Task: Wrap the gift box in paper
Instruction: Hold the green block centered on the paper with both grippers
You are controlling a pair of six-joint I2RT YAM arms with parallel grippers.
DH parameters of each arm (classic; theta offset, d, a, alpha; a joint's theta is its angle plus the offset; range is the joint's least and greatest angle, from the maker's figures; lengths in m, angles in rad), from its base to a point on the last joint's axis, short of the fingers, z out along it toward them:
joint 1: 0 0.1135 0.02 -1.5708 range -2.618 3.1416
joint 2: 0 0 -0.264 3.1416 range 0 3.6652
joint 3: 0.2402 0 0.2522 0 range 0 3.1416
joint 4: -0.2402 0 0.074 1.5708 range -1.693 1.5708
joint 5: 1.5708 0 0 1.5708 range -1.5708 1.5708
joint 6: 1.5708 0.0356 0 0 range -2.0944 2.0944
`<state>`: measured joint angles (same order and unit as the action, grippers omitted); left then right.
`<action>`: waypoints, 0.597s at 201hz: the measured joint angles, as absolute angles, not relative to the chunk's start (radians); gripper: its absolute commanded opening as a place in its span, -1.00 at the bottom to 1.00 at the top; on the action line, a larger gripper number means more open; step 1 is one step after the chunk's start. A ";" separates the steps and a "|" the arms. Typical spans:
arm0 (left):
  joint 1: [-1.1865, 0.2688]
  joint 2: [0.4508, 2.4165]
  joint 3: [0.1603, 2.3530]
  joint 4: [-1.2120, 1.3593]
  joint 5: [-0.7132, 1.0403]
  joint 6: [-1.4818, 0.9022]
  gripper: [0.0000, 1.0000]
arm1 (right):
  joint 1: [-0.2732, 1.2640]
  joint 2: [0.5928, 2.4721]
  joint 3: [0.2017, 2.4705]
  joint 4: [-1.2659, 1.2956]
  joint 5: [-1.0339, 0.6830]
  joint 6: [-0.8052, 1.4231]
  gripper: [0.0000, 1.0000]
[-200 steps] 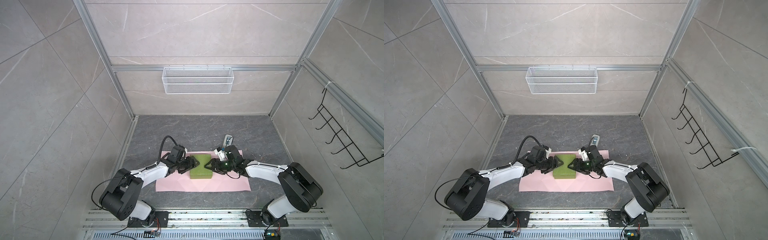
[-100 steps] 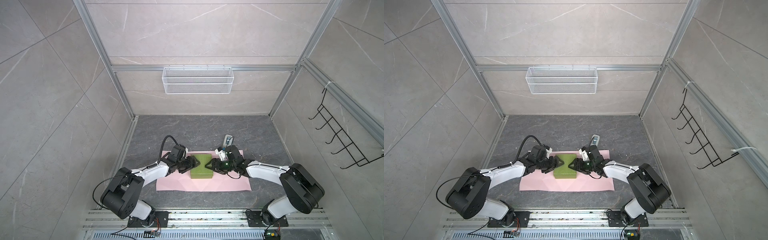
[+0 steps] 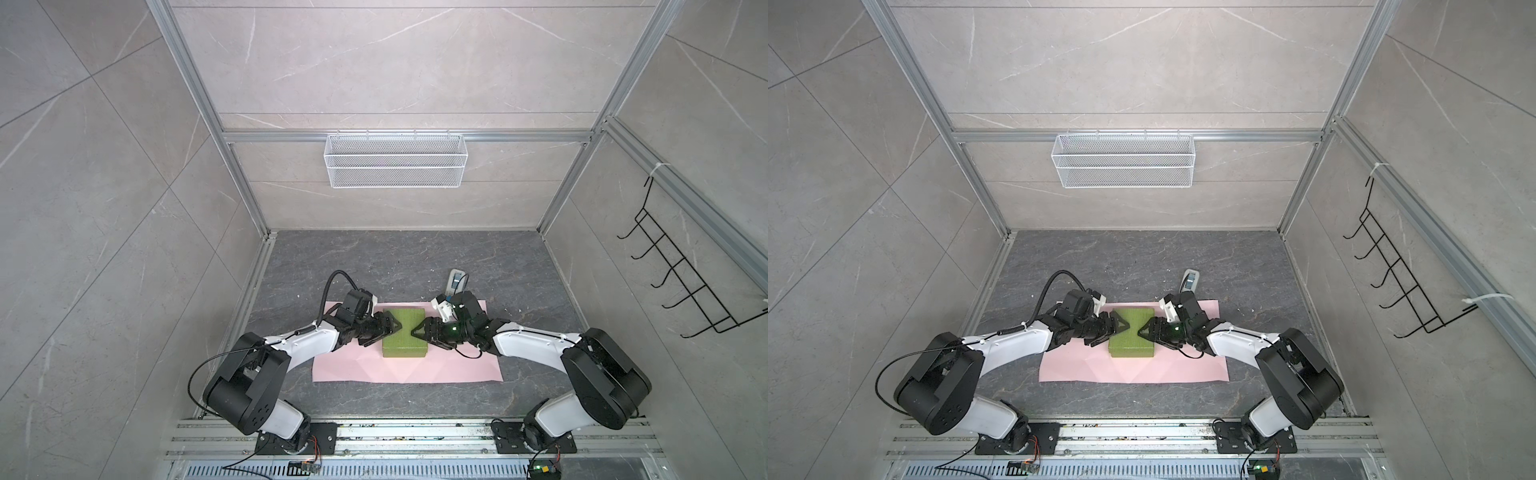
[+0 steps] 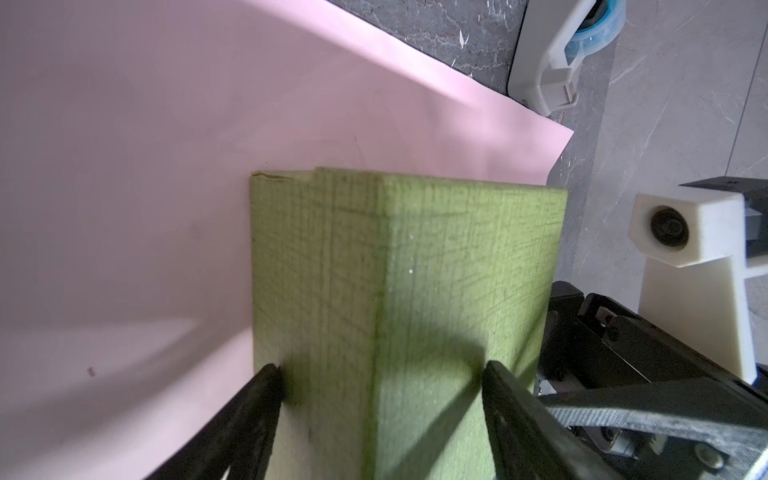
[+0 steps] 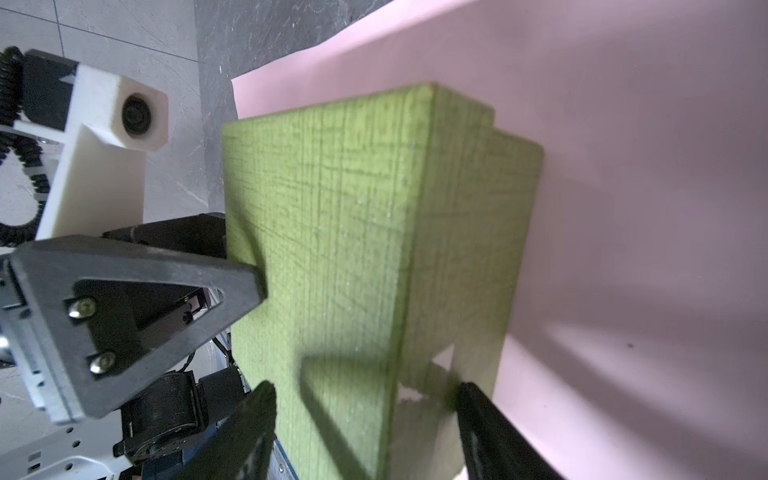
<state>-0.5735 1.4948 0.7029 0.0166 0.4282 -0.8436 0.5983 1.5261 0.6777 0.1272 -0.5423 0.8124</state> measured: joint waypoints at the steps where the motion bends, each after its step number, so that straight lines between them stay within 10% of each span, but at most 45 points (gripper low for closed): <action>1: -0.574 1.495 0.703 0.016 0.429 -0.844 0.55 | 0.598 1.526 0.677 0.127 -0.542 0.812 0.41; 120: -0.574 1.499 0.703 0.031 0.443 -0.840 0.58 | 0.600 1.505 0.672 0.096 -0.537 0.796 0.47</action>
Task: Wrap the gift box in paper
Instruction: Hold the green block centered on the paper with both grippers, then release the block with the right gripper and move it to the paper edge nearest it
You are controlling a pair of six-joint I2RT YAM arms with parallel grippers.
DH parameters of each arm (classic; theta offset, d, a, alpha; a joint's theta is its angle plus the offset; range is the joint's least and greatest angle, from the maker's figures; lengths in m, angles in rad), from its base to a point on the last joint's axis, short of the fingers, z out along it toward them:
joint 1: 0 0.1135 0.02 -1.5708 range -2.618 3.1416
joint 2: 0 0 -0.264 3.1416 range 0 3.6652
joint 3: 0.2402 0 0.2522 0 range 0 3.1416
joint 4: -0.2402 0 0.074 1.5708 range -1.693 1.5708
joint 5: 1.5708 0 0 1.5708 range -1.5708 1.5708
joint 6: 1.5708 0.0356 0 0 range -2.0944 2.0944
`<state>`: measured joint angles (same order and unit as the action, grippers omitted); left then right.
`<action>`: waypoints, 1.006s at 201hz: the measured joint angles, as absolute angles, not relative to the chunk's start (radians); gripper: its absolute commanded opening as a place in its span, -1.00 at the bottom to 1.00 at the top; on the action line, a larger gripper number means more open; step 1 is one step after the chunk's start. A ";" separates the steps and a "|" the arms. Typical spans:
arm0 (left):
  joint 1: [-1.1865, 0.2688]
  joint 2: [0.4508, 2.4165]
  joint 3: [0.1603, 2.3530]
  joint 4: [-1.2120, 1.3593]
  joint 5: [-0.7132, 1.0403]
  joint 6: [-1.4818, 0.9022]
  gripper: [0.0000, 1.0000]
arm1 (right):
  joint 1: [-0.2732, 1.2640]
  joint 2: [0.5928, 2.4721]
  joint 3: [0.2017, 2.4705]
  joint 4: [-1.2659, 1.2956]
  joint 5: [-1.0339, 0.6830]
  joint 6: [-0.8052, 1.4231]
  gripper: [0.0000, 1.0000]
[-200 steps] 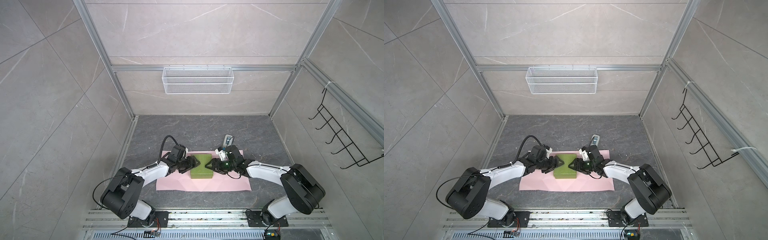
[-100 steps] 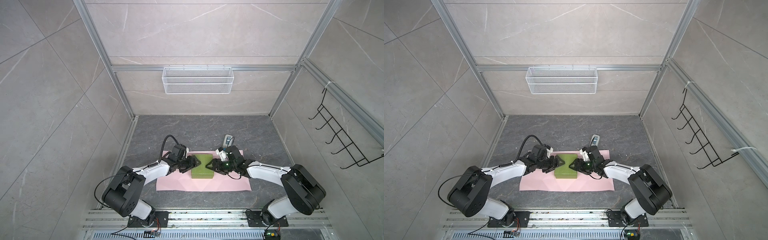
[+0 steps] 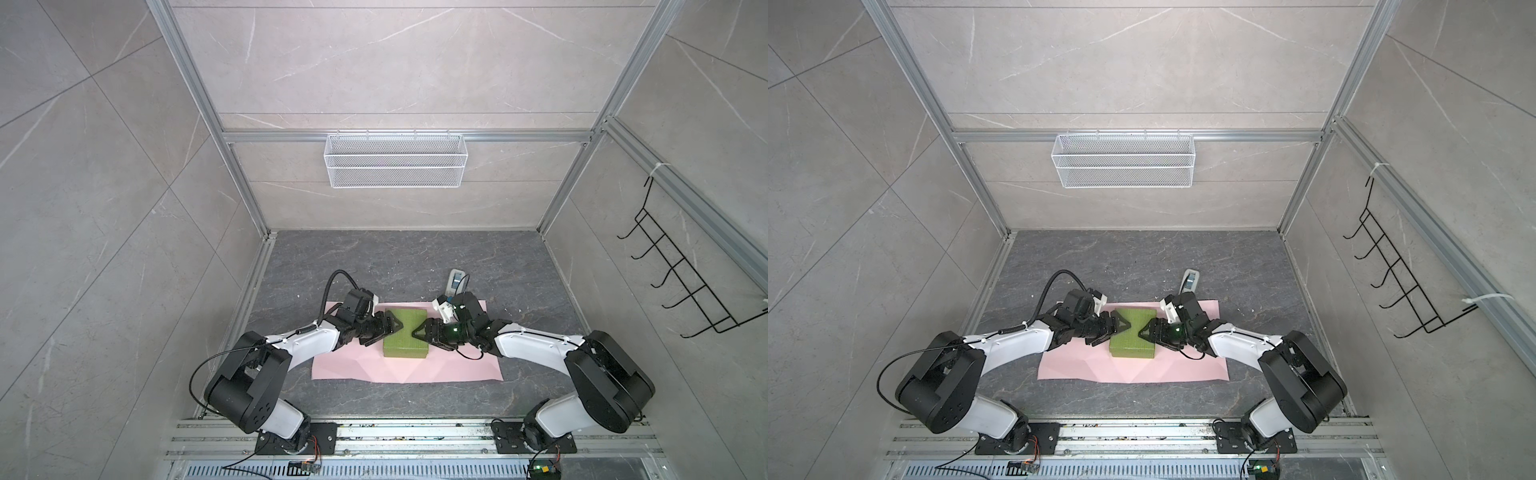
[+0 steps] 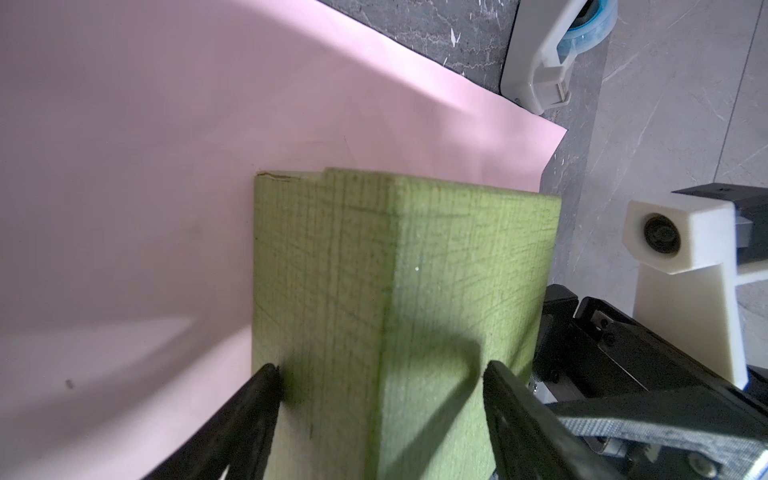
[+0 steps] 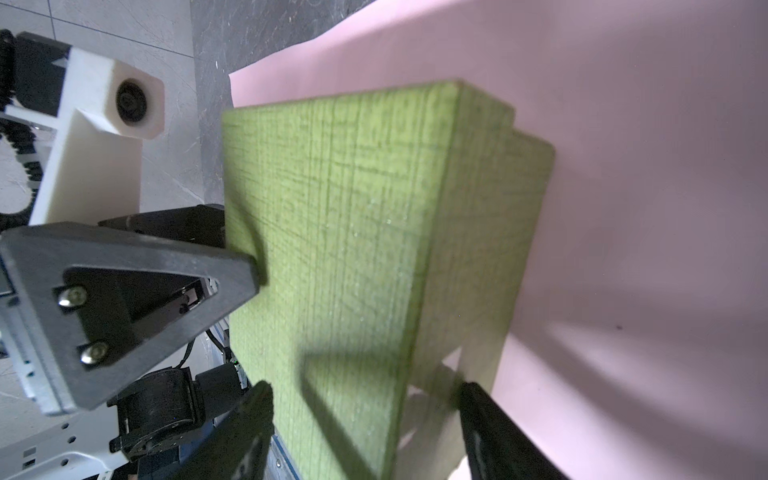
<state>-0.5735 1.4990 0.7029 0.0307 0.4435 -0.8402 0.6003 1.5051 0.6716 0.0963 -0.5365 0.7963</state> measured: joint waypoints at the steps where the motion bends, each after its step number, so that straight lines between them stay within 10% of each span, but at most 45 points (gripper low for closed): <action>1: -0.574 1.499 0.703 0.031 0.444 -0.840 0.58 | 0.600 1.505 0.672 0.096 -0.536 0.796 0.47; 202: -0.580 1.512 0.711 0.038 0.456 -0.829 0.71 | 0.602 1.505 0.706 0.017 -0.511 0.736 0.60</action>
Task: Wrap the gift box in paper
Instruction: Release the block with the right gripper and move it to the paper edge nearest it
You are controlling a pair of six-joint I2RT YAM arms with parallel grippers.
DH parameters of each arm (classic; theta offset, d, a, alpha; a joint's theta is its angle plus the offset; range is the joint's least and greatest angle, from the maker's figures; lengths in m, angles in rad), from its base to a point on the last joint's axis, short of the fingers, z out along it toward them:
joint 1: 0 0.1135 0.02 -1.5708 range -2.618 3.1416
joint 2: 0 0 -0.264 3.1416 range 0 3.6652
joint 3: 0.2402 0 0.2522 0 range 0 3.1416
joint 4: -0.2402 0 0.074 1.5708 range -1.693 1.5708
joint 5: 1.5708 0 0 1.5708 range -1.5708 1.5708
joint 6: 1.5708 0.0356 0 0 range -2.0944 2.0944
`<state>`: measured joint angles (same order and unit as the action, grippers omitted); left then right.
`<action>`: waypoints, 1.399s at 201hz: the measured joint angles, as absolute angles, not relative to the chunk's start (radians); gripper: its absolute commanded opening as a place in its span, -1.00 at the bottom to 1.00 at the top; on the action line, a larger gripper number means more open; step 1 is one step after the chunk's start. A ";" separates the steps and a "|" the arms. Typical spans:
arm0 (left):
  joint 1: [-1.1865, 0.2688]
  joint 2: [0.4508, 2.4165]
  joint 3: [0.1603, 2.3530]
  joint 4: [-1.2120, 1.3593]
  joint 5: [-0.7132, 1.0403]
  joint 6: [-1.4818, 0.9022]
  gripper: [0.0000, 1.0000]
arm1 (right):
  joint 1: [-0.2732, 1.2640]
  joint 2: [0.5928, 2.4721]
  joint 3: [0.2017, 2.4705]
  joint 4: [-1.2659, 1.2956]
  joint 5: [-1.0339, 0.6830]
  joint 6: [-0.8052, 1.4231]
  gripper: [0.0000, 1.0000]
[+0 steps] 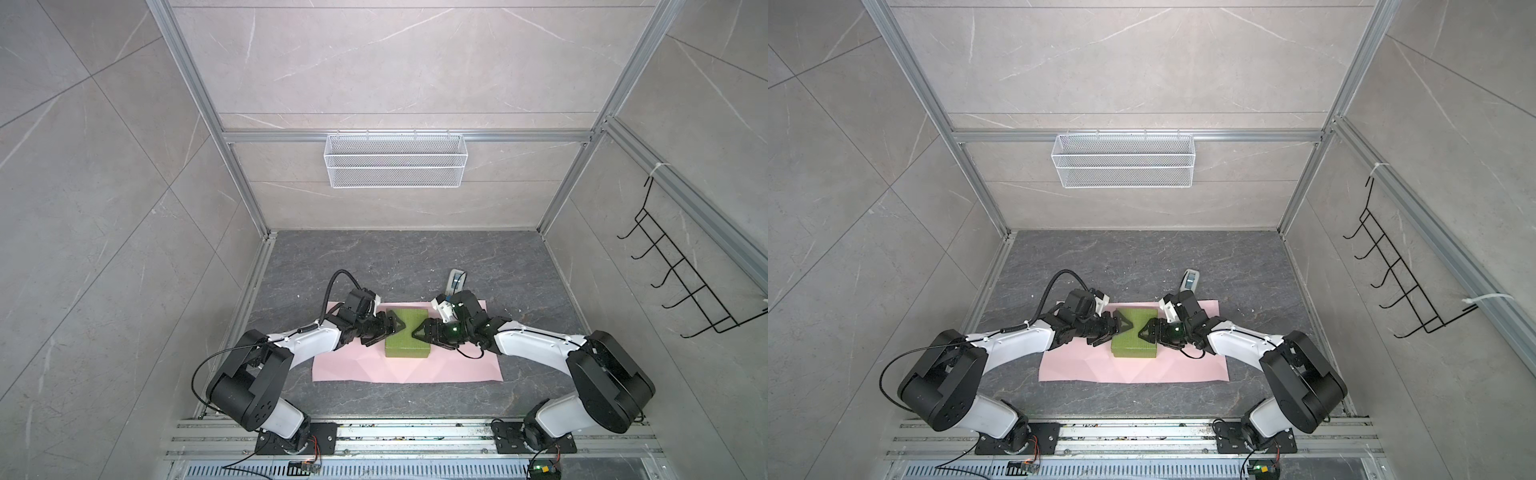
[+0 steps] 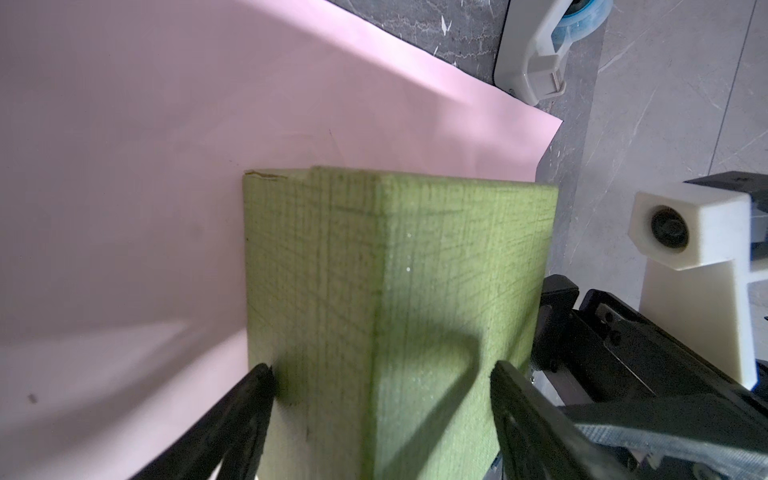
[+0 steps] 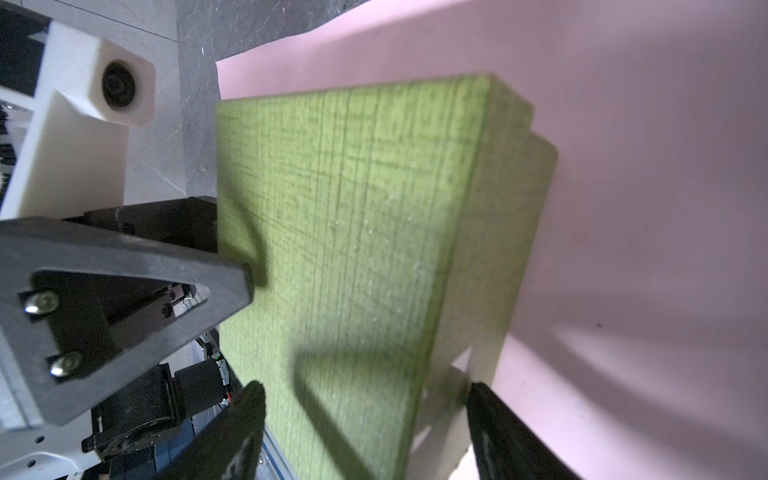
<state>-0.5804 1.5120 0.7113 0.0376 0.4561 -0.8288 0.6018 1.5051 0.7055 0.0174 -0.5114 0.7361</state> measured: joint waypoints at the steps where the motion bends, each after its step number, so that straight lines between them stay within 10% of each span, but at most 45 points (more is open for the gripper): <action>1: -0.580 1.512 0.711 0.037 0.456 -0.829 0.71 | 0.602 1.505 0.706 0.017 -0.511 0.736 0.60; 154: -0.575 1.345 0.738 -0.136 0.273 -0.751 0.88 | 0.215 1.166 0.712 -0.538 -0.288 0.530 0.89; 281: -0.575 1.345 0.750 -0.141 0.265 -0.746 0.86 | 0.209 1.029 0.498 -0.722 -0.128 0.733 0.91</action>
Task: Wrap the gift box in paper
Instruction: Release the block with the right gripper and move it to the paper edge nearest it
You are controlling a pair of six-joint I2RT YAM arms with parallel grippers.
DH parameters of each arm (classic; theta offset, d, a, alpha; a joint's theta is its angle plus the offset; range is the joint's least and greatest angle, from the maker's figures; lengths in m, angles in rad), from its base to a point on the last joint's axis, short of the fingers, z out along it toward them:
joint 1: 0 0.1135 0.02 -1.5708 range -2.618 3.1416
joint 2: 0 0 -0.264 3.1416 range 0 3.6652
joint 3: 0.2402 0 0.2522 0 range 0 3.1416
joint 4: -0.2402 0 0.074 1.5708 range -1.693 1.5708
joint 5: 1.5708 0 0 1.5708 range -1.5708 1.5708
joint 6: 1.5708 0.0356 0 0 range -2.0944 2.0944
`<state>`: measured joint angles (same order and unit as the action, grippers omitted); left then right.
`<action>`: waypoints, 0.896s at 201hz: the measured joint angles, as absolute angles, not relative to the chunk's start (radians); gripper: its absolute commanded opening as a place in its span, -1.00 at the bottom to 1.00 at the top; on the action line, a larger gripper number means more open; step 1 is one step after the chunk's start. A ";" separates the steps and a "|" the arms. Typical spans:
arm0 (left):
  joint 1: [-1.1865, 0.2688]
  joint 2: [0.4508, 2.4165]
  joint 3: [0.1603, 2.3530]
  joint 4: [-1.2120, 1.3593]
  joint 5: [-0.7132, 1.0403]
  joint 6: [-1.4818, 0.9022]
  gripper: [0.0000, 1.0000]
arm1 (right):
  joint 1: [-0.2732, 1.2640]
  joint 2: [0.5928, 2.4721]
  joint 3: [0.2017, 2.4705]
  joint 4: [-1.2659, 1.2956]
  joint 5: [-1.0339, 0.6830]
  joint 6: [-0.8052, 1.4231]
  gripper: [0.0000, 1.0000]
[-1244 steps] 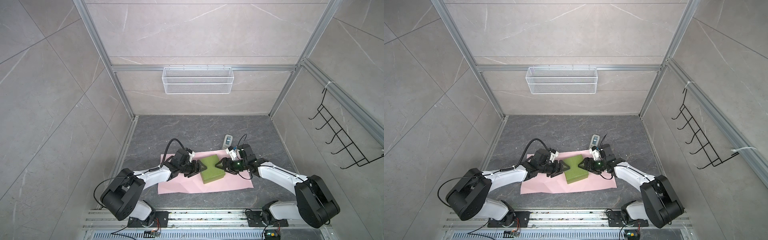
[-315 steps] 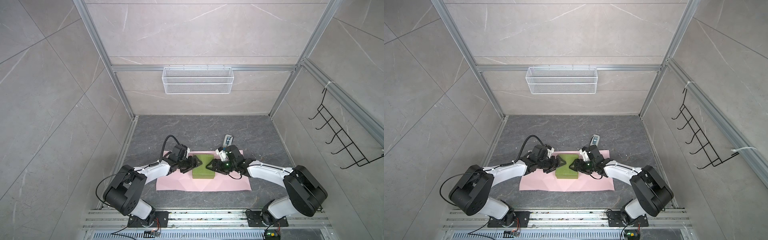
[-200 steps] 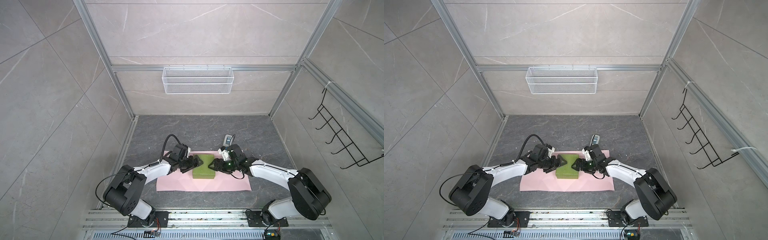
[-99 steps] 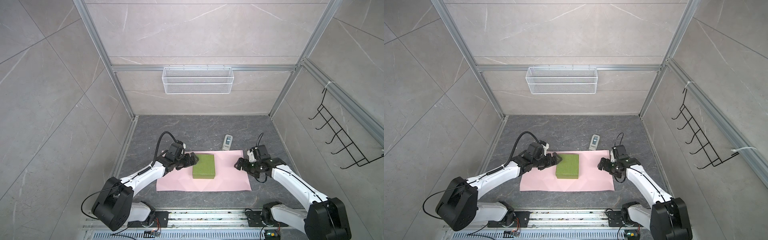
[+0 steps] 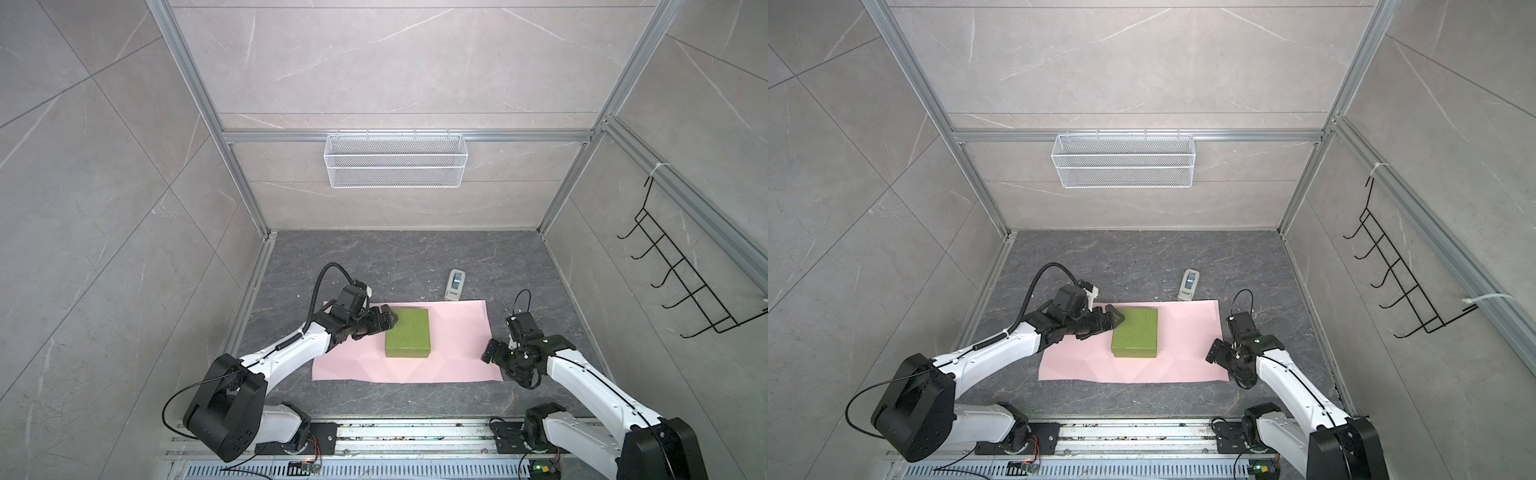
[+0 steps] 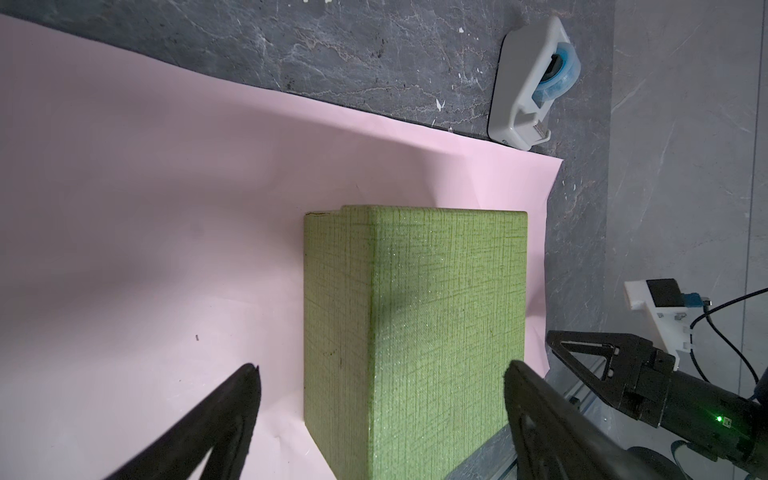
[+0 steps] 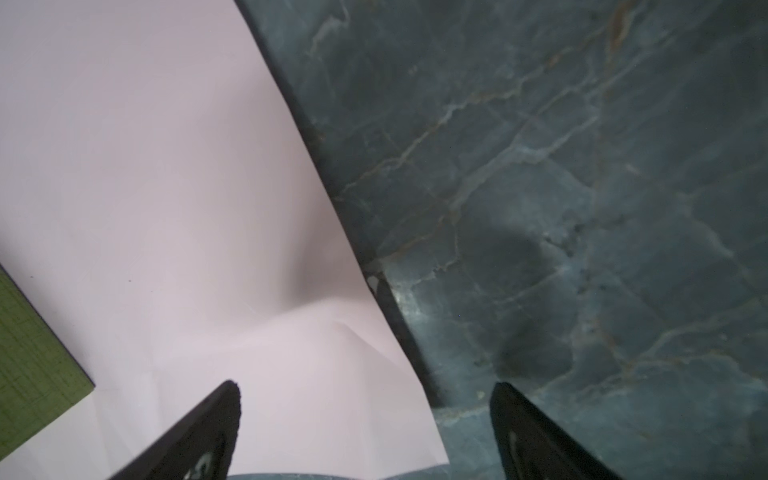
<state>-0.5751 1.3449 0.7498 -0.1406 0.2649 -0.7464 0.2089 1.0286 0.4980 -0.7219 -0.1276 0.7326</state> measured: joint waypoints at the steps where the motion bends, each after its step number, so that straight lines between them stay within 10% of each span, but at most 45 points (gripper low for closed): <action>1: -0.575 1.345 0.750 -0.141 0.265 -0.746 0.86 | 0.209 1.028 0.496 -0.722 -0.131 0.735 0.91; 136: -0.575 1.345 0.750 -0.130 0.268 -0.747 0.85 | 0.210 0.821 0.424 -0.524 -0.295 0.790 0.67; 180: -0.575 1.345 0.750 -0.129 0.268 -0.747 0.85 | 0.210 0.802 0.392 -0.504 -0.253 0.789 0.08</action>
<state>-0.5751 1.3449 0.7498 -0.1291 0.2676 -0.7471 0.2100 0.8017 0.3920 -0.5041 -0.2535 0.7887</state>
